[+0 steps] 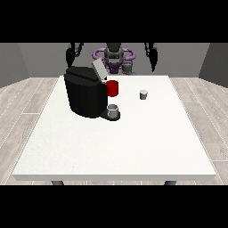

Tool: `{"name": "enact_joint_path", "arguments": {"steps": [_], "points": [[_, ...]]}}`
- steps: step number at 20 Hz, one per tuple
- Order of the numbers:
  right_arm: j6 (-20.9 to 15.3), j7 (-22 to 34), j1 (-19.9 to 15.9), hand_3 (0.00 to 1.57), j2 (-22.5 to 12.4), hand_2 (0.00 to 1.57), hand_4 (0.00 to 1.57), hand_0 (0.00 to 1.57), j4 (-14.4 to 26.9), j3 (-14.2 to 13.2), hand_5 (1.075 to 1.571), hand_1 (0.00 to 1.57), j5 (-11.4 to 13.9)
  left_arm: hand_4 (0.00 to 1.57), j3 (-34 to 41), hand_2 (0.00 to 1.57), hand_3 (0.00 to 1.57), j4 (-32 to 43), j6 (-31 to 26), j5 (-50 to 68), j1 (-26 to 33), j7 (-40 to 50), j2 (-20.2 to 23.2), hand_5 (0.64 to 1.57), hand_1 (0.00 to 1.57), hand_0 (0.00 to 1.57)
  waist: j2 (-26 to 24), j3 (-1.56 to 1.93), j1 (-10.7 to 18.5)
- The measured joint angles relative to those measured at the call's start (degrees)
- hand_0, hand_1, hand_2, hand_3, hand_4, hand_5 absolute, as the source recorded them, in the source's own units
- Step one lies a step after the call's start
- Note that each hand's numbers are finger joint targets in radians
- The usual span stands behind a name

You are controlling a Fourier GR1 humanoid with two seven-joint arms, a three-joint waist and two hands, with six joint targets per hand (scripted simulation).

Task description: Insert the coffee pod into the coffee machine and close the lid

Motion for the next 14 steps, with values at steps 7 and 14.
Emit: {"name": "enact_joint_path", "arguments": {"steps": [7, 14], "points": [[-0.9, -0.3, 1.5, 0.0, 1.8, 0.0, 0.11, 0.0, 2.5, -0.4, 1.571, 0.0, -0.4, 0.26, -1.6, 0.0, 0.0, -1.3, -2.7, 0.4, 1.4, -6.0, -0.6, 1.571, 0.0, 0.0, -1.5, -1.28, 1.4], [-4.4, -5.6, 0.7, 0.0, 4.2, 0.0, 0.22, 0.0, 3.5, -2.8, 1.571, 0.0, -1.3, 0.0, -0.2, 0.0, 0.0, 0.3, -4.3, -3.6, -1.0, -8.0, 4.2, 1.571, 0.0, 0.0, -0.5, -1.51, 0.0]]}}
